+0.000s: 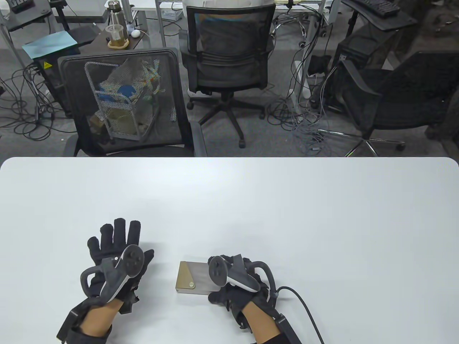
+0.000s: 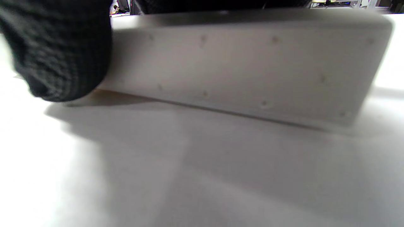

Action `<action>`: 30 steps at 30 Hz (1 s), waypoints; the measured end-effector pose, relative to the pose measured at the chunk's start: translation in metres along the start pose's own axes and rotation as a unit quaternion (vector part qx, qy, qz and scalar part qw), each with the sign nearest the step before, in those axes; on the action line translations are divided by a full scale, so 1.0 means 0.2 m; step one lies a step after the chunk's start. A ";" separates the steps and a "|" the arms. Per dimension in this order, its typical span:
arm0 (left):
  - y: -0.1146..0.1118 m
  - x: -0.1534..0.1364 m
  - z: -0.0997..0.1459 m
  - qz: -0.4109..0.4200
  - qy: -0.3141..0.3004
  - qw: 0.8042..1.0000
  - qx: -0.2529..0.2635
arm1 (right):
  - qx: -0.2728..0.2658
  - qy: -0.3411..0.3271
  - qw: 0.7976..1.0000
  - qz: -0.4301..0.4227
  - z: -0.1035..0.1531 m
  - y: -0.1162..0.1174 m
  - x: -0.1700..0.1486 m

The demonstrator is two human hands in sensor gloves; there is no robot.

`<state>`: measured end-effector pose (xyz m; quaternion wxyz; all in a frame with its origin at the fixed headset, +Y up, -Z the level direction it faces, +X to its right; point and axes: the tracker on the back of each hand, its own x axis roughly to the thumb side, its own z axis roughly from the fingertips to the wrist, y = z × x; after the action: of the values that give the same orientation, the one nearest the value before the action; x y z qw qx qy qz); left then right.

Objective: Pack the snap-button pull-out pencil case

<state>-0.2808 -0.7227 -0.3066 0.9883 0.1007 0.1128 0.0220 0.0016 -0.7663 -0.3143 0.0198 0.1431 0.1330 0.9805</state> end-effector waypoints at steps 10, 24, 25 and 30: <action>0.00 -0.03 0.03 0.012 -0.013 1.000 0.003 | -0.023 -0.001 1.000 -0.020 0.03 -0.05 -0.02; -0.01 -0.01 0.05 0.005 -0.033 0.999 -0.003 | -0.263 0.122 0.957 -0.020 0.26 -0.30 -0.57; -0.02 -0.01 0.05 0.004 -0.036 0.999 -0.003 | -0.261 0.123 0.957 -0.036 0.26 -0.26 -0.61; -0.03 0.01 0.06 -0.007 -0.043 0.999 -0.001 | -0.222 0.125 0.964 -0.082 0.26 -0.15 -0.72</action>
<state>-0.2754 -0.7313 -0.2970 0.9924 0.0996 0.0713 0.0110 0.1537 -0.7354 -0.3142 0.1148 0.0004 -0.0752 0.9905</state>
